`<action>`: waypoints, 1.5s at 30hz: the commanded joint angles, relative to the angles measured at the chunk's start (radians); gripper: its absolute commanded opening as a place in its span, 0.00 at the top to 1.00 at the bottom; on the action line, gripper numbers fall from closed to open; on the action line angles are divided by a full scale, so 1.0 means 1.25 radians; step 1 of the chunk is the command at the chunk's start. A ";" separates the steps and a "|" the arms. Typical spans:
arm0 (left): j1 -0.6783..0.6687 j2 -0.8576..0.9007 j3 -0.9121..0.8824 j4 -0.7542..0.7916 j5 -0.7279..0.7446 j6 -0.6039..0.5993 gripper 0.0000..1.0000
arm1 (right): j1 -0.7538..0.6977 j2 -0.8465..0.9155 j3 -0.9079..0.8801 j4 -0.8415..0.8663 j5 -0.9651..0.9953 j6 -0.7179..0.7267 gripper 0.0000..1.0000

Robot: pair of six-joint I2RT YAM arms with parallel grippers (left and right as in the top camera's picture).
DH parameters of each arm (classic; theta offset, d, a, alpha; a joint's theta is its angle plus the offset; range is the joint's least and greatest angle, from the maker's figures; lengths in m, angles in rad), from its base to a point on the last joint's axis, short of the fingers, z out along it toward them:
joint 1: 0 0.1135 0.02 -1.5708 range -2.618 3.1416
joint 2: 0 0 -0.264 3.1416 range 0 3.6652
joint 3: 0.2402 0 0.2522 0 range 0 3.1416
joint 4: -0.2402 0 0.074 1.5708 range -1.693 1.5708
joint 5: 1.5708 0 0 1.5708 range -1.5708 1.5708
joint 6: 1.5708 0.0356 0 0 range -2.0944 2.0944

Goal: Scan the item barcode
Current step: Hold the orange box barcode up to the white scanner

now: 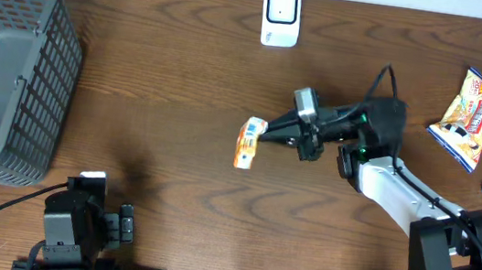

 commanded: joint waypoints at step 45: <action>-0.002 -0.001 0.000 -0.002 -0.004 0.007 0.02 | 0.002 0.391 0.460 -0.235 0.767 1.158 0.99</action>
